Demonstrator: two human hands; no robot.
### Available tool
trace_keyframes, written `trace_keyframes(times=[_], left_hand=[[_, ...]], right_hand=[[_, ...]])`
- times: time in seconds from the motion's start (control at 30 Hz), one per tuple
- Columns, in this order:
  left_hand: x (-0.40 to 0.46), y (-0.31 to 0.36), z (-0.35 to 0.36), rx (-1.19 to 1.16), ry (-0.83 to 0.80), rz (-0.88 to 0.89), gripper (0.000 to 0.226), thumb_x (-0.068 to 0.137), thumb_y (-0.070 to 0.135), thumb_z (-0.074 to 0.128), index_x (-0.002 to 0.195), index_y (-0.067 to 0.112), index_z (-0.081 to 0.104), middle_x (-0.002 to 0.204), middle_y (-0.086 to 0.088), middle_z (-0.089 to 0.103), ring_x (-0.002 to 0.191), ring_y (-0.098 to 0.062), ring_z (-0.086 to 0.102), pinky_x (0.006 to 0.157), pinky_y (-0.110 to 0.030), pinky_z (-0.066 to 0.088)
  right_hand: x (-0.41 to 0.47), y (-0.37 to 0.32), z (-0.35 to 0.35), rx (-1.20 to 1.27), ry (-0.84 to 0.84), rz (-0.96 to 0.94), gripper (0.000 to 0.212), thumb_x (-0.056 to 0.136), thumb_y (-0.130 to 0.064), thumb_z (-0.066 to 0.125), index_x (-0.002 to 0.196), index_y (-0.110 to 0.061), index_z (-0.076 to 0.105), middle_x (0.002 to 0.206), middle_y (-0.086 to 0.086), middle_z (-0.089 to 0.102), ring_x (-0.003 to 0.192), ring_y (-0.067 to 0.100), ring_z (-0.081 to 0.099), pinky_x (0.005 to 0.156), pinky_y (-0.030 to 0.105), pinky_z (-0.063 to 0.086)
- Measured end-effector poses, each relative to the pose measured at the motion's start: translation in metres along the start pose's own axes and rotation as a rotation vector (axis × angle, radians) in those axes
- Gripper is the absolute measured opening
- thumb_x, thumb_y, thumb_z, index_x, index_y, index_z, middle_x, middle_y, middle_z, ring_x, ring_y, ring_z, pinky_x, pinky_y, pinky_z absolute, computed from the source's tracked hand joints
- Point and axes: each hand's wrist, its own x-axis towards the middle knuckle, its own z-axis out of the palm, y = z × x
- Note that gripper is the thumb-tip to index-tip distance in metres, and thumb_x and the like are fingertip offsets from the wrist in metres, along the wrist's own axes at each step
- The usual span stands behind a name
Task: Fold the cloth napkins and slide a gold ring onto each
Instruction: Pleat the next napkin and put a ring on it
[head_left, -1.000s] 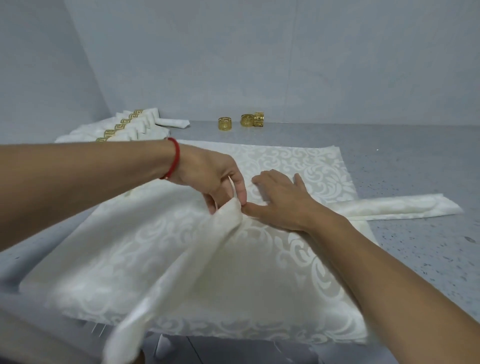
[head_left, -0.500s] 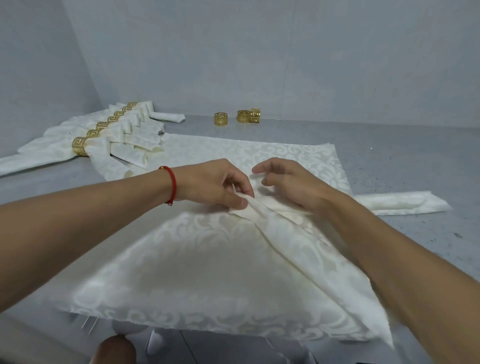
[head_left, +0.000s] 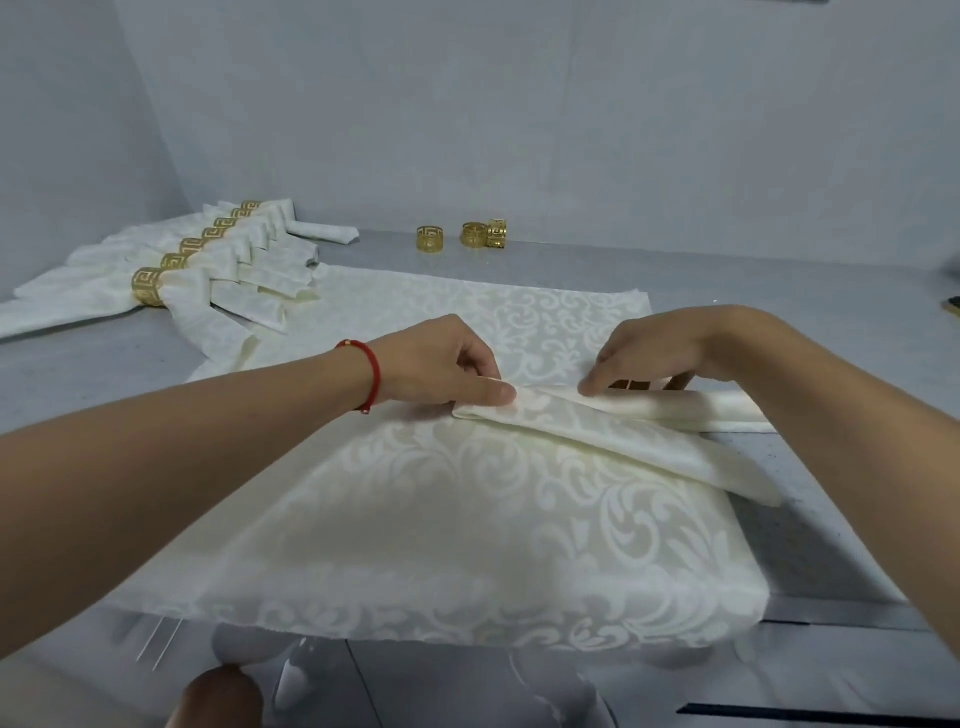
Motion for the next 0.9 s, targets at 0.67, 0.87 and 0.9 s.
trace_keyframes(times=[0.67,0.87,0.9], left_hand=[[0.019,0.018,0.005,0.306,-0.010,-0.099,0.025,0.081,0.039,0.072,0.083,0.015,0.074,0.066,0.008,0.064,0.066,-0.012,0.059,0.064,-0.024,0.049],[0.021,0.016,0.003,0.310,-0.037,-0.101,0.029,0.082,0.042,0.072,0.086,0.013,0.074,0.072,0.006,0.066,0.069,-0.013,0.059,0.067,-0.026,0.050],[0.021,0.016,0.002,0.308,-0.046,-0.100,0.029,0.082,0.043,0.073,0.086,0.014,0.074,0.073,0.004,0.067,0.070,-0.014,0.059,0.068,-0.027,0.050]], right_hand=[[-0.017,-0.027,-0.023,0.075,-0.266,-0.103,0.043,0.090,0.010,0.044,0.112,-0.007,0.077,0.105,0.016,0.072,0.092,0.024,0.069,0.085,0.033,0.059],[-0.008,-0.011,-0.023,0.042,-0.209,-0.272,0.025,0.093,-0.008,0.073,0.116,-0.017,0.077,0.094,0.008,0.075,0.094,0.023,0.074,0.088,0.037,0.061],[-0.006,-0.011,-0.018,0.054,-0.181,-0.276,0.019,0.093,-0.016,0.075,0.111,-0.016,0.078,0.088,0.006,0.076,0.090,0.021,0.075,0.086,0.036,0.061]])
